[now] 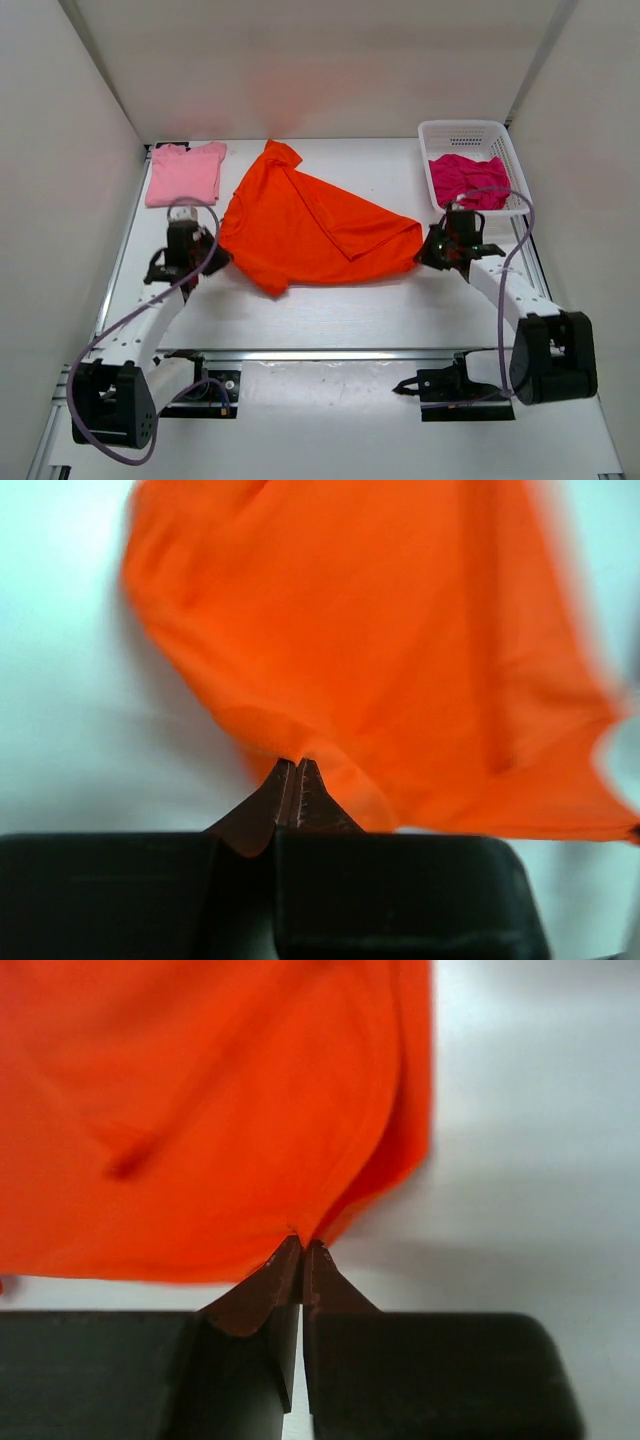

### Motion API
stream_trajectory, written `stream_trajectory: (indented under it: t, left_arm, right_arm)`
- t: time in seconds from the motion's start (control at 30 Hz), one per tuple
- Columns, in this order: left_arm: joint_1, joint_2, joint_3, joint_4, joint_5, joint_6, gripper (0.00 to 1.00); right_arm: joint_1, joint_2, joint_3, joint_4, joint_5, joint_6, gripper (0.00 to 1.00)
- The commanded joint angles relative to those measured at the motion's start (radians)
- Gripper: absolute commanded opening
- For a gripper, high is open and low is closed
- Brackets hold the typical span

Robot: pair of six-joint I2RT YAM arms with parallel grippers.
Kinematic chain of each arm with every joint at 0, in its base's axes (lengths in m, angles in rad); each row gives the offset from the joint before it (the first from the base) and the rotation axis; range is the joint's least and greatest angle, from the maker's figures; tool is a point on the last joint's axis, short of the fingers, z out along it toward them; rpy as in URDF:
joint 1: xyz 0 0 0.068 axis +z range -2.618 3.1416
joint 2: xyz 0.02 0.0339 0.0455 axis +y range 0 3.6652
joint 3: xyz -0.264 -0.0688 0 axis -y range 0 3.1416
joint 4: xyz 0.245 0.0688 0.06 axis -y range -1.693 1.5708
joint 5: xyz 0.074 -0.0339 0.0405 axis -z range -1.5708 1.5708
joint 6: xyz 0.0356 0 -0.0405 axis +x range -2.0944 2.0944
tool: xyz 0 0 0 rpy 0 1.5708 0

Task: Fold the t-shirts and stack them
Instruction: Flatten out the tshirt

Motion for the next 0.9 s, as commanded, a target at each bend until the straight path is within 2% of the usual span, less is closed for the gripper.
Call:
stream_trajectory:
  t: [0.0, 0.07, 0.17, 0.27, 0.4, 0.53, 0.67, 0.73, 0.77, 0.83, 0.87]
  left_arm:
    - [0.043, -0.014, 0.287, 0.006, 0.087, 0.006, 0.0]
    - [0.064, -0.001, 0.457, -0.012, 0.13, -0.013, 0.0]
    - [0.073, 0.01, 0.617, -0.038, 0.199, -0.031, 0.0]
    - [0.067, -0.031, 0.714, -0.078, 0.251, -0.037, 0.0]
    - [0.067, -0.123, 0.795, -0.144, 0.24, -0.034, 0.0]
    - [0.075, -0.085, 0.818, -0.155, 0.243, -0.02, 0.0]
    - [0.144, 0.033, 0.733, -0.072, 0.369, -0.06, 0.0]
    - [0.124, 0.18, 0.815, -0.073, 0.375, -0.034, 0.0]
    - [0.103, 0.218, 0.853, -0.107, 0.33, -0.004, 0.0]
    - [0.035, 0.396, 1.101, -0.208, 0.274, 0.048, 0.0]
    - [0.037, 0.397, 1.102, -0.209, 0.276, 0.056, 0.0]
  right_arm:
    - [0.015, -0.151, 0.179, -0.047, 0.035, -0.036, 0.01]
    - [0.001, -0.275, 0.256, -0.053, 0.036, -0.047, 0.0]
    - [-0.036, -0.4, 0.329, -0.071, 0.017, -0.08, 0.0]
    - [-0.094, -0.524, 0.354, -0.081, -0.029, -0.094, 0.0]
    - [-0.166, -0.642, 0.4, -0.105, -0.089, -0.099, 0.0]
    - [-0.189, -0.552, 0.445, -0.122, -0.183, -0.102, 0.0]
    - [-0.14, -0.411, 0.389, -0.032, -0.238, -0.061, 0.0]
    - [-0.05, -0.298, 0.431, 0.002, -0.195, -0.066, 0.0]
    - [-0.005, -0.235, 0.446, 0.005, -0.159, -0.079, 0.0]
    - [0.03, -0.111, 0.599, -0.024, -0.131, -0.103, 0.0]
    - [0.032, -0.092, 0.6, -0.022, -0.126, -0.103, 0.0]
